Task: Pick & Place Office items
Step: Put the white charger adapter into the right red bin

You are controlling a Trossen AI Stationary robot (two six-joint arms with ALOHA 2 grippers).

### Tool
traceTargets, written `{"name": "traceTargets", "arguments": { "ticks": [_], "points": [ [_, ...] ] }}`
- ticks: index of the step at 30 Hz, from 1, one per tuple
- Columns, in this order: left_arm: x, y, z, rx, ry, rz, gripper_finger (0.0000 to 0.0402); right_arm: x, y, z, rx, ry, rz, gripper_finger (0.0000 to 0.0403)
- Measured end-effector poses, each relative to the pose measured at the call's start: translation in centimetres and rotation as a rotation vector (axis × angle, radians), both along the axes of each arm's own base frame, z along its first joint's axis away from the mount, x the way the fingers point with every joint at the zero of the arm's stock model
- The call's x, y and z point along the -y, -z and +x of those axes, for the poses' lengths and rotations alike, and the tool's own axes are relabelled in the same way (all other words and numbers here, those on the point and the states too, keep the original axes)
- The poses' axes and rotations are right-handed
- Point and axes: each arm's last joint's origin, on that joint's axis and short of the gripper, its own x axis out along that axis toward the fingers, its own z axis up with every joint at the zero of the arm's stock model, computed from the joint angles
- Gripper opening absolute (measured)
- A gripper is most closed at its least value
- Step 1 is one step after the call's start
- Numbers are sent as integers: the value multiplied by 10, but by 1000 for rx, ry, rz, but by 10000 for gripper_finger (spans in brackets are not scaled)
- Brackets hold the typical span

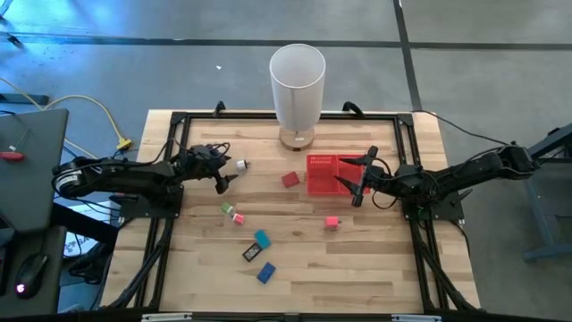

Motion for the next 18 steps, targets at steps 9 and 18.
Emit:
{"name": "traceTargets", "arguments": {
  "ticks": [9,18],
  "points": [
    [1,1,0,37,-51,-75,364,0,0,0,0,0,-2,240],
    [1,2,-1,41,-75,-105,364,0,0,0,16,-3,44,240]
  ]
}}
